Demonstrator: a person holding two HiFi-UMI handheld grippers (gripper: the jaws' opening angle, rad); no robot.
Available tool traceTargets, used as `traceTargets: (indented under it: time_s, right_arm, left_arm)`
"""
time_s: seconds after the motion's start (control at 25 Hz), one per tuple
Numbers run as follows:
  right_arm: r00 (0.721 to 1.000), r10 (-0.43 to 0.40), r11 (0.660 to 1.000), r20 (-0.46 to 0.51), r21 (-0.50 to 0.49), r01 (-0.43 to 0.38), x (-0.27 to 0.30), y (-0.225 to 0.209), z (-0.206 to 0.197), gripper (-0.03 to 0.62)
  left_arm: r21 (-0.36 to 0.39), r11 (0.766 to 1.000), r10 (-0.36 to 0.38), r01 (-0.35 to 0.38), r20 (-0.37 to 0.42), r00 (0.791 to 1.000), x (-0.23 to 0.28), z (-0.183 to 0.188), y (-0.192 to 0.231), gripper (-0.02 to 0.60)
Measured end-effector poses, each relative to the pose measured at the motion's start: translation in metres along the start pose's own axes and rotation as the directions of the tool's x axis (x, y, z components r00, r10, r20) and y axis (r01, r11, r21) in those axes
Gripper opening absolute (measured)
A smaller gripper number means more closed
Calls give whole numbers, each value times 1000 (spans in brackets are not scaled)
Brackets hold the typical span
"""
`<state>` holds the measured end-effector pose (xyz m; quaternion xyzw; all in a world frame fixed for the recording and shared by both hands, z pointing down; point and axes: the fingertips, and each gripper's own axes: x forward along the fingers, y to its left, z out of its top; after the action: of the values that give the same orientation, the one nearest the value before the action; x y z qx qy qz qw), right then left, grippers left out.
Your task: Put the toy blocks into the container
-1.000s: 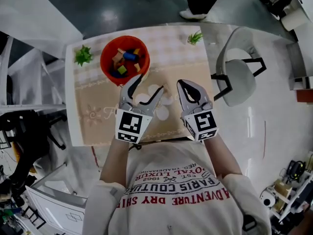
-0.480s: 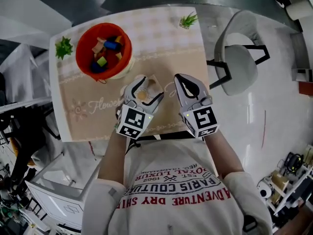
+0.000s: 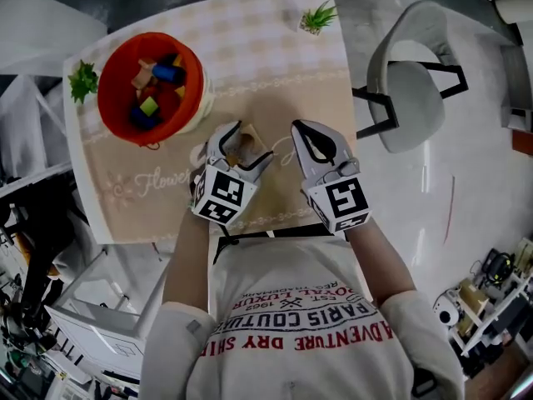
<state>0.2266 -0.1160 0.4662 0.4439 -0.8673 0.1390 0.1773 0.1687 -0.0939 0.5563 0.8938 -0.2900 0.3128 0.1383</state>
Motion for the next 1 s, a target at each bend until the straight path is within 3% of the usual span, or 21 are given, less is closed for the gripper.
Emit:
traceTargets:
  time_s: [0.2, 0.24, 0.32, 0.44, 0.56, 0.76, 1.0]
  right_arm:
    - [1000, 3, 1000, -10, 12, -3, 7, -4, -7, 2]
    - [1000, 3, 1000, -13, 12, -3, 8, -5, -8, 2]
    - [1000, 0, 1000, -17, 13, 0, 8, -7, -10, 2]
    - [1000, -3, 1000, -23, 14, 3, 7, -6, -10, 2]
    - [1000, -5, 1000, -17, 7, 5, 5, -5, -4, 2]
    - [1000, -10, 1000, 7, -13, 10, 1, 2, 15, 2]
    - [999, -7, 999, 43, -43, 9, -3, 20, 44, 2]
  left_arm:
    - [29, 999, -14, 15, -54, 998, 12, -12, 3, 386]
    - [40, 999, -12, 14, -58, 998, 12, -13, 4, 359]
    - [53, 999, -10, 13, -54, 999, 12, -13, 4, 325]
    - [36, 999, -12, 13, -35, 999, 9, -11, 4, 325]
    - [6, 1000, -8, 8, -12, 1000, 4, -4, 5, 325]
    - [18, 999, 28, -29, 37, 999, -16, 17, 9, 325]
    - [13, 997, 73, -76, 154, 985, -60, 58, 15, 325]
